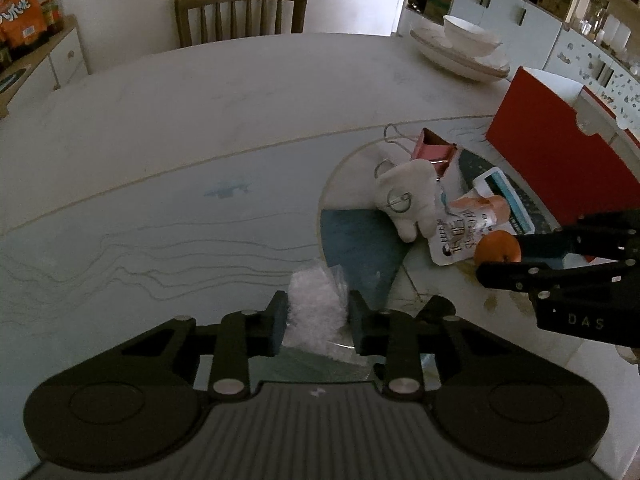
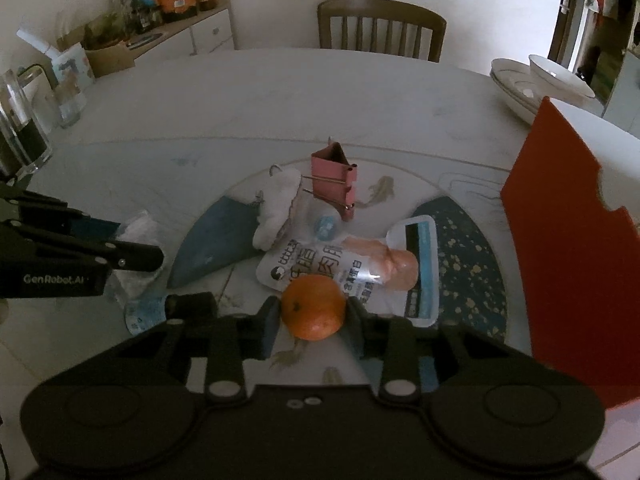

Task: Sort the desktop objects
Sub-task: 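Grasp the clear plastic bag with the left tool while the right tool grasps the orange, then carry the plastic bag and orange up and over the red box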

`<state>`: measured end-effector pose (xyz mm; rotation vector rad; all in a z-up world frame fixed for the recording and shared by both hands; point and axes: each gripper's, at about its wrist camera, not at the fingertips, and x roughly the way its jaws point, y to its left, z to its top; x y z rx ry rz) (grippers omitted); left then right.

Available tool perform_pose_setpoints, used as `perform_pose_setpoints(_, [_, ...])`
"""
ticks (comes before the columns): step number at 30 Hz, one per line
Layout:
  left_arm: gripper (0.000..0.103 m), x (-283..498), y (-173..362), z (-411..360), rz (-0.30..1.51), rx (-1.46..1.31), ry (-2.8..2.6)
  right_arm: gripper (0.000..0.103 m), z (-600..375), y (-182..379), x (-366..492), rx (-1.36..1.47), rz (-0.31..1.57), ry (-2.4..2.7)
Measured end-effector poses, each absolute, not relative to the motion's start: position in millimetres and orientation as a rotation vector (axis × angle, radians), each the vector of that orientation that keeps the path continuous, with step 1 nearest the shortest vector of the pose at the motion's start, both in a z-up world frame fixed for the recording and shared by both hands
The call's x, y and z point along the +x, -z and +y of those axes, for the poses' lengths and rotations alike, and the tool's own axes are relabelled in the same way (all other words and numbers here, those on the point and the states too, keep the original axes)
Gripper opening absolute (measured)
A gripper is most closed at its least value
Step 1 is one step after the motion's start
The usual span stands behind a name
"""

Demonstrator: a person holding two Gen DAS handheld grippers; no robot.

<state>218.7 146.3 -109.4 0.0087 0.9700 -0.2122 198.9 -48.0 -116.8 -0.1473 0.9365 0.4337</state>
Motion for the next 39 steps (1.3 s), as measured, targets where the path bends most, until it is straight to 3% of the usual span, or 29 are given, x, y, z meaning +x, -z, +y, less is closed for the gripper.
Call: perform_pose_setpoints(39, [0.03, 168.4, 41.7, 82.3, 0.935, -0.041, 0.306, 0.034, -123.8, 60.6, 141.2, -0.101, 0.884, -0.396])
